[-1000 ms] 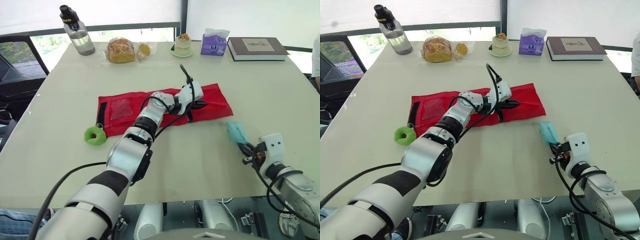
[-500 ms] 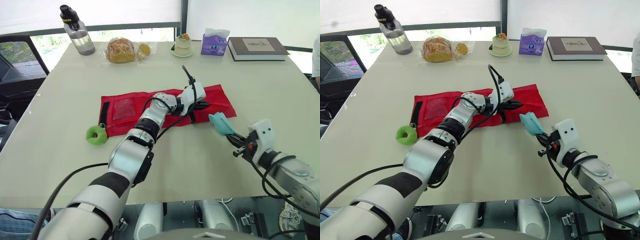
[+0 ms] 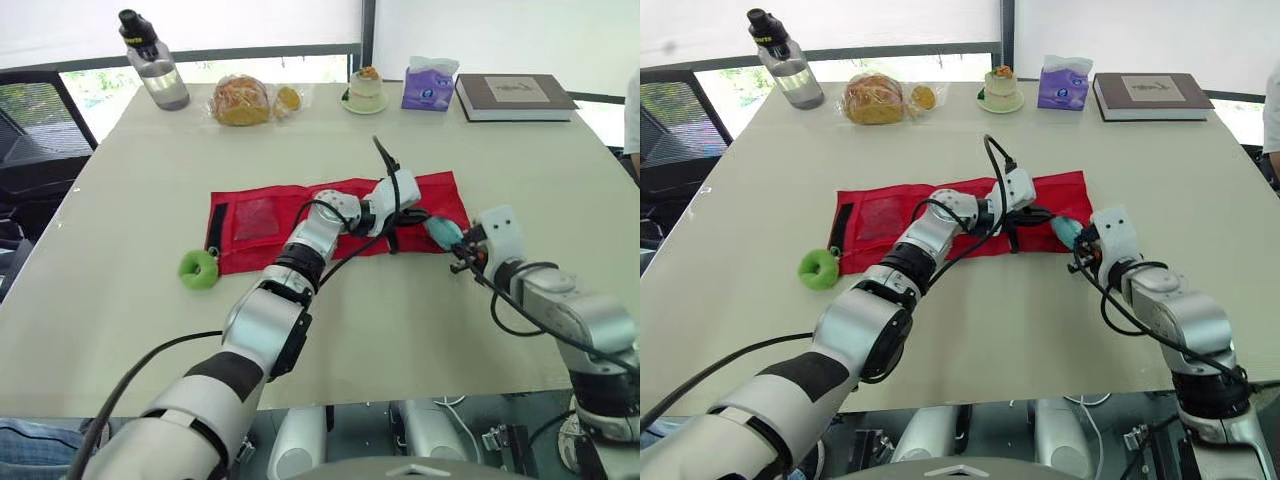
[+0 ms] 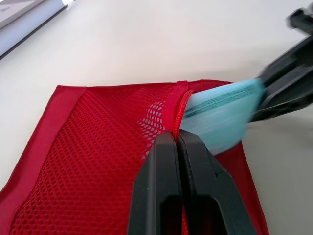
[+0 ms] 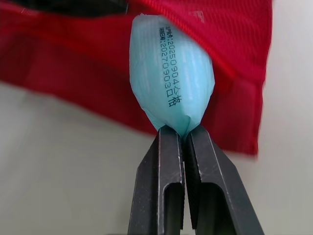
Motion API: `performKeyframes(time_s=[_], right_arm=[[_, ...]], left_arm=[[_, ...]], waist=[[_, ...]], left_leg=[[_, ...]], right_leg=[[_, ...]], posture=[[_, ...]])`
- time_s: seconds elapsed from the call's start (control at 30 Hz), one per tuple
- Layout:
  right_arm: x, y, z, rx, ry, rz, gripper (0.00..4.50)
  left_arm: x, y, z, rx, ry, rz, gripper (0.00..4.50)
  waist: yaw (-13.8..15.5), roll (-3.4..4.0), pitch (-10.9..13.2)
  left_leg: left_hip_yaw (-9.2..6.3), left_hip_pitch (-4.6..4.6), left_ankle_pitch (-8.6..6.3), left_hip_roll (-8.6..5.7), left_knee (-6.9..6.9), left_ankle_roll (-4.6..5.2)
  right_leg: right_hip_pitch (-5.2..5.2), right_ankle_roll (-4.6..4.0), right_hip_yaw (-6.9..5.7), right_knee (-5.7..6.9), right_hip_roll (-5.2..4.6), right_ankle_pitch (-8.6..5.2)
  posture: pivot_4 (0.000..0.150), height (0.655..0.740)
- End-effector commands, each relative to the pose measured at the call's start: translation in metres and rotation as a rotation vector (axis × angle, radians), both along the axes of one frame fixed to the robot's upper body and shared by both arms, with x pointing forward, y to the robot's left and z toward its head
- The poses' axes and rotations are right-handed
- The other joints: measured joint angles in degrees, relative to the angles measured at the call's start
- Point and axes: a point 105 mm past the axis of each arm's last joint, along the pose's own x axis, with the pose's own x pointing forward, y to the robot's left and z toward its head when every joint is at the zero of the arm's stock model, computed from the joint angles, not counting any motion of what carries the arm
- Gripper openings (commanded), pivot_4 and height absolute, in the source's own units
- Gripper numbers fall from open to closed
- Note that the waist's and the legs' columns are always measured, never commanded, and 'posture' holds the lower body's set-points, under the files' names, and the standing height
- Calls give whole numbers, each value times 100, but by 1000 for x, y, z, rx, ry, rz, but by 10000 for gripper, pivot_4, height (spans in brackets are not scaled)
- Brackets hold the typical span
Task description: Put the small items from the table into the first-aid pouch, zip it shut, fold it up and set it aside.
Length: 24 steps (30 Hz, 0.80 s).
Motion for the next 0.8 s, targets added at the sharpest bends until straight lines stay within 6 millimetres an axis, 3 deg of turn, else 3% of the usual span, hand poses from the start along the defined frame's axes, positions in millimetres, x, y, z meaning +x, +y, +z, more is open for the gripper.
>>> performKeyframes(time_s=[0.03, 0.27, 0.37, 0.6, 0.8], right_arm=[[21, 1, 8, -5, -52, -62, 326], [43, 7, 9, 44, -102, -125, 326], [37, 9, 3, 47, -92, -102, 9060], [11, 8, 11, 72, -114, -16, 42203], [-25, 5, 26, 89, -133, 94, 42203]], left_arm=[[-11, -21, 16, -57, -41, -65, 0], [-13, -32, 12, -105, -7, -29, 0], [-10, -33, 9, -109, -9, 5, 0], [-6, -32, 10, -121, -1, 36, 0], [-5, -34, 11, -136, 10, 43, 0]], waist=[[-4, 0, 0], [-3, 1, 0], [-1, 1, -1], [-16, 2, 0], [-21, 3, -1]], left_leg=[[2, -2, 0, 0, 0, 0], [1, 0, 0, -1, 2, 0], [1, -1, 0, -1, 3, 0], [1, 0, 0, -1, 1, 0], [0, 0, 0, -1, 1, 0]], right_leg=[[-2, 0, 2, 1, -1, 0], [-2, 0, 2, 5, -1, 1], [-2, 1, 1, 4, -1, 1], [-2, 1, 2, 4, 0, 1], [-2, 2, 3, 2, 0, 1]], posture=[[1500, 7400], [1500, 7400], [1500, 7400], [1500, 7400], [1500, 7400]])
